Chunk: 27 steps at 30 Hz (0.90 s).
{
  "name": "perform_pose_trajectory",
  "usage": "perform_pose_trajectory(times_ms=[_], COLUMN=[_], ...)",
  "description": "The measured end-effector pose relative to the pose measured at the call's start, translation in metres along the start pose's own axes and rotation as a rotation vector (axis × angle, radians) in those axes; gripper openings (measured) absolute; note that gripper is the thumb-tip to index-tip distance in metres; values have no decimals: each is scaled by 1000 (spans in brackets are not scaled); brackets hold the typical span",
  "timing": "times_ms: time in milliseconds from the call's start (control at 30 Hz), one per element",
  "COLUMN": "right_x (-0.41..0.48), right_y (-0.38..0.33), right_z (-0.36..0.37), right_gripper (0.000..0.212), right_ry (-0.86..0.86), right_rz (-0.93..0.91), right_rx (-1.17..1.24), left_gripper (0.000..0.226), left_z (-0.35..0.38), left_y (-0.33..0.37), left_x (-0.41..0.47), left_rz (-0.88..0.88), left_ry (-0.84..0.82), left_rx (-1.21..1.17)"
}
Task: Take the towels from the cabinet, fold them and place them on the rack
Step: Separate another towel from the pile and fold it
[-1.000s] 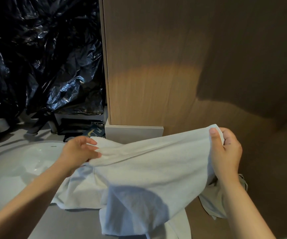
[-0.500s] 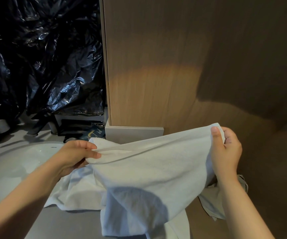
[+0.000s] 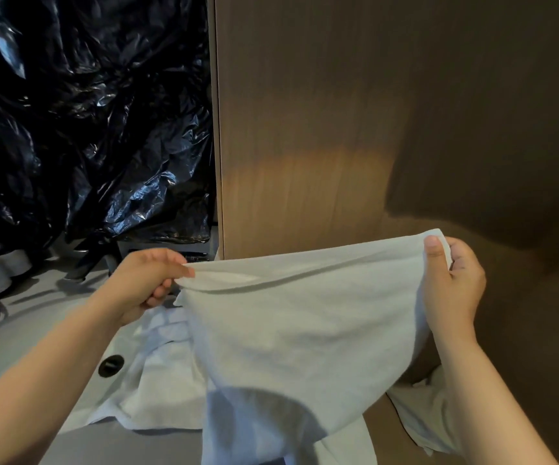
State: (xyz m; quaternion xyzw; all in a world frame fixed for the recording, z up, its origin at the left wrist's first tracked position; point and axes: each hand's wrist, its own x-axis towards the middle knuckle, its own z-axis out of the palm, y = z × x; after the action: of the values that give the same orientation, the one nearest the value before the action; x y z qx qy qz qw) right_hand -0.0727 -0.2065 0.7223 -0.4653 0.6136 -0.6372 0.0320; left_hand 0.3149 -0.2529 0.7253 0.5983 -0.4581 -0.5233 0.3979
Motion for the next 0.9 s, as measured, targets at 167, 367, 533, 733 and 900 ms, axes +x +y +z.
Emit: perform_pose_trajectory(times_ms=[167, 367, 533, 733, 900], right_x=[25, 25, 28, 35, 42], right_y=[-27, -56, -75, -107, -126], right_z=[6, 17, 12, -2, -6], right_gripper=[29, 19, 18, 11, 13], right_ry=[57, -52, -122, -296, -321], right_rz=[5, -132, -219, -371, -432], right_rx=[62, 20, 46, 83, 95], left_gripper=[19, 13, 14, 21, 27], left_z=[-16, 34, 66, 93, 122], left_y=[51, 16, 6, 38, 67], left_x=[12, -6, -2, -9, -25], left_rz=[309, 470, 488, 648, 751], left_ry=[220, -9, -128, -193, -248], left_rx=[300, 576, 560, 463, 217])
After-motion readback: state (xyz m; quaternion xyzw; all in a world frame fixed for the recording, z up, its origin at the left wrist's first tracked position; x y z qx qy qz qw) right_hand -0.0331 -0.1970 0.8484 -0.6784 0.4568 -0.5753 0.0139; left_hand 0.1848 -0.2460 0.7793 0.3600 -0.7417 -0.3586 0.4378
